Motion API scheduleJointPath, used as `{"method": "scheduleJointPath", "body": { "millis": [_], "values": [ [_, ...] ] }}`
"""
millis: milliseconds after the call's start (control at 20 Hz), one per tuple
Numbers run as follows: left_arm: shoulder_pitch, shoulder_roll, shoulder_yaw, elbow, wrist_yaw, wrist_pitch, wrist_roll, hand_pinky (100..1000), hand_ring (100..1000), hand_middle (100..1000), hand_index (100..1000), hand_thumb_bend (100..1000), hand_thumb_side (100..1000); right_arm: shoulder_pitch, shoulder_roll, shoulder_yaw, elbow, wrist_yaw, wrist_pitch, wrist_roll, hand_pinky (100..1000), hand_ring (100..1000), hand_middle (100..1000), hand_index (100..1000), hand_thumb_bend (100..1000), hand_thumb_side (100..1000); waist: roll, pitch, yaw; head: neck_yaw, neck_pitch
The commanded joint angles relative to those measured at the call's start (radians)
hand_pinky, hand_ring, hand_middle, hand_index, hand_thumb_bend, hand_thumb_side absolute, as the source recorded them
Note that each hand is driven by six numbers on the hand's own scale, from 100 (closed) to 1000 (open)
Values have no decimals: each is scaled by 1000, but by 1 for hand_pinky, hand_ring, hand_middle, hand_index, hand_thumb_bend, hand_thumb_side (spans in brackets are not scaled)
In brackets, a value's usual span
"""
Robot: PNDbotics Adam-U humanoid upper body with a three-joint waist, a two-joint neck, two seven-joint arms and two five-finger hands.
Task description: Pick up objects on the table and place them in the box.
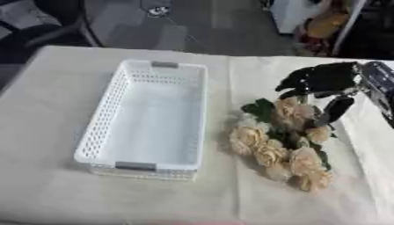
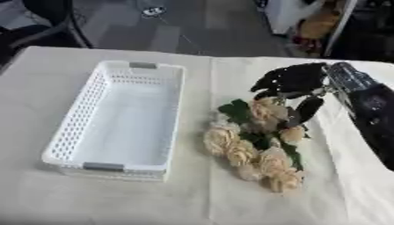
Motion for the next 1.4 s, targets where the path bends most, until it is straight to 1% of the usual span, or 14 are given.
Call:
{"method": "scheduleJointPath", "body": {
  "millis": [50, 250, 550, 600, 650, 800, 900, 1150, 1300, 1350, 1400],
  "values": [
    [-14, 17, 1, -17, 3, 0, -5, 572, 713, 738, 795, 100, 780, -8, -23, -8, 7, 43, -2, -29, 1000, 1000, 1000, 969, 443, 635, 2, -10, -2, -5, -2],
    [-13, 18, 1, -17, 3, 0, -5, 572, 713, 738, 795, 100, 780, -4, -32, -6, 19, 87, -2, -63, 1000, 1000, 1000, 973, 443, 646, 0, -12, -3, -4, -2],
    [-12, 19, 0, -17, 3, 0, -7, 572, 713, 738, 795, 100, 780, -3, -34, -20, 58, 149, -2, -92, 1000, 1000, 1000, 984, 447, 675, -1, -12, -5, -4, -2],
    [-13, 19, -1, -17, 3, 0, -7, 572, 713, 738, 795, 100, 780, -2, -30, -19, 65, 158, -2, -94, 1000, 1000, 1000, 984, 447, 675, -1, -12, -5, -5, -2],
    [-13, 19, -1, -17, 3, 0, -8, 572, 713, 737, 795, 100, 780, 0, -23, -17, 74, 168, -2, -96, 1000, 1000, 1000, 991, 450, 700, 0, -11, -4, -7, -2],
    [-16, 16, -3, -17, 4, -1, -10, 572, 715, 738, 795, 100, 780, 5, 9, -6, 108, 210, -2, -95, 1000, 1000, 1000, 987, 455, 738, 1, -8, 0, -12, -2],
    [-19, 14, -3, -17, 5, -1, -11, 572, 716, 738, 795, 100, 780, 11, 33, 0, 135, 242, -2, -100, 1000, 1000, 1000, 984, 458, 747, 2, -5, 3, -15, -2],
    [-22, 12, -3, -17, 6, -3, -13, 572, 716, 738, 795, 100, 780, 25, 64, -12, 177, 294, -2, -137, 991, 1000, 1000, 980, 459, 733, 3, -1, 5, -12, -2],
    [-24, 11, -5, -17, 6, -3, -15, 572, 716, 737, 795, 100, 779, 33, 72, -18, 184, 309, -2, -169, 971, 998, 1000, 972, 457, 697, 2, 0, 5, -6, -2],
    [-24, 11, -5, -17, 7, -4, -16, 572, 716, 738, 795, 100, 780, 35, 72, -18, 185, 313, -2, -180, 980, 1000, 1000, 976, 457, 707, 2, 0, 5, -5, -2],
    [-24, 11, -6, -17, 7, -4, -16, 572, 716, 737, 795, 100, 779, 36, 73, -18, 185, 317, -2, -191, 941, 967, 1000, 960, 454, 637, 2, 0, 5, -5, -2]
  ]
}}
